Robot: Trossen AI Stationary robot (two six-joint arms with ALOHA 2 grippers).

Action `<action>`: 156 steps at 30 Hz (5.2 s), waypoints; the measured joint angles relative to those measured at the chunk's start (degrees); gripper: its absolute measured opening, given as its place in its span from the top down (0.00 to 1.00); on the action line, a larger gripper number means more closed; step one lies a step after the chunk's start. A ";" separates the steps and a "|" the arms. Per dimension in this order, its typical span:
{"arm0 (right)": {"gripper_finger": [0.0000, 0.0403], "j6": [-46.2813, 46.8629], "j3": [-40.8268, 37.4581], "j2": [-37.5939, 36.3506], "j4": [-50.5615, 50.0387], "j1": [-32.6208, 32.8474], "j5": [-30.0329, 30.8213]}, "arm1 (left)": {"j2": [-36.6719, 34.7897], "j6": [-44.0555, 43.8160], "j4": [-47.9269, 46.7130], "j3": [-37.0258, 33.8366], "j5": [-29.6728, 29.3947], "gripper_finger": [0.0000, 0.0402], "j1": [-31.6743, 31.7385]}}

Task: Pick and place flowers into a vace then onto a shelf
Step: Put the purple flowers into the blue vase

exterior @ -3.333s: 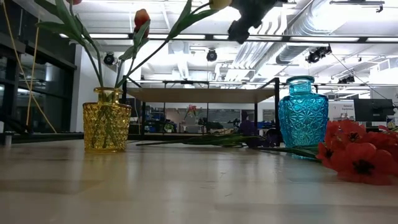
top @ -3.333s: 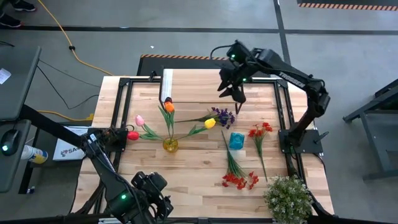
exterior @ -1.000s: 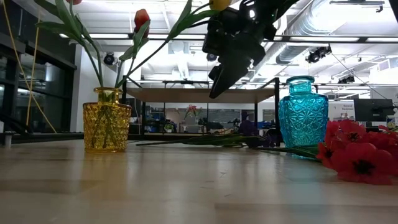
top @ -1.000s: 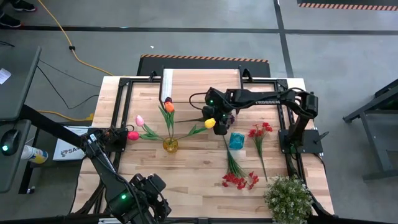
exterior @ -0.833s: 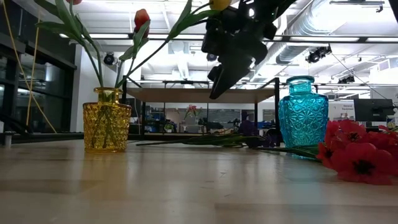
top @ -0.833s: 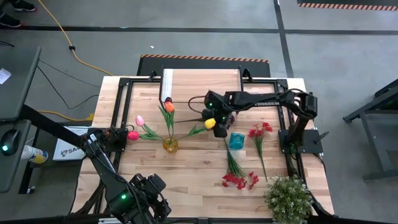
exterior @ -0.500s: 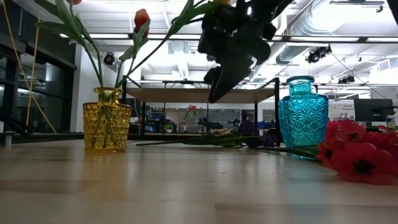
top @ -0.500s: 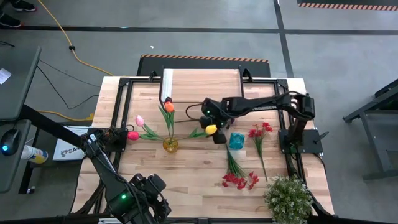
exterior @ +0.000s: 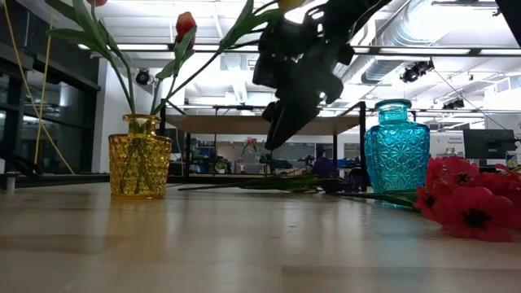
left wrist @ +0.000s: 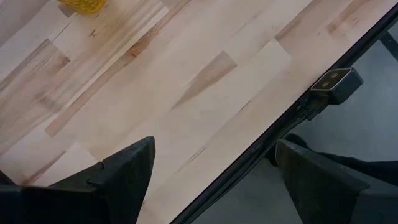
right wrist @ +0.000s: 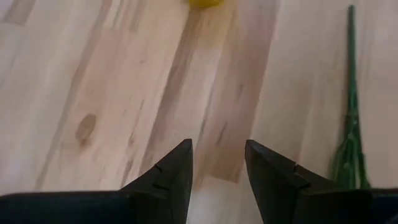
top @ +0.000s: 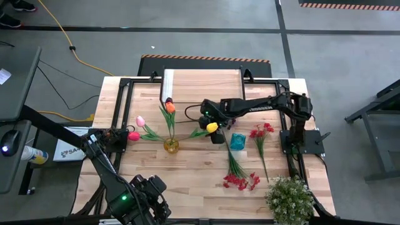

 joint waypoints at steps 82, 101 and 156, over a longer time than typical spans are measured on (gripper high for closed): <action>0.66 -1.23 0.02 8.51 3.33 7.52 37.86 | 0.00 0.98 -0.01 0.00 -0.48 0.09 0.02; 0.66 5.00 0.00 8.93 2.92 7.52 43.18 | 0.00 0.94 -0.01 0.00 -1.91 0.09 0.04; 1.00 10.67 0.09 3.13 -6.87 8.39 41.23 | 0.02 2.10 0.06 -0.02 -1.95 0.09 0.02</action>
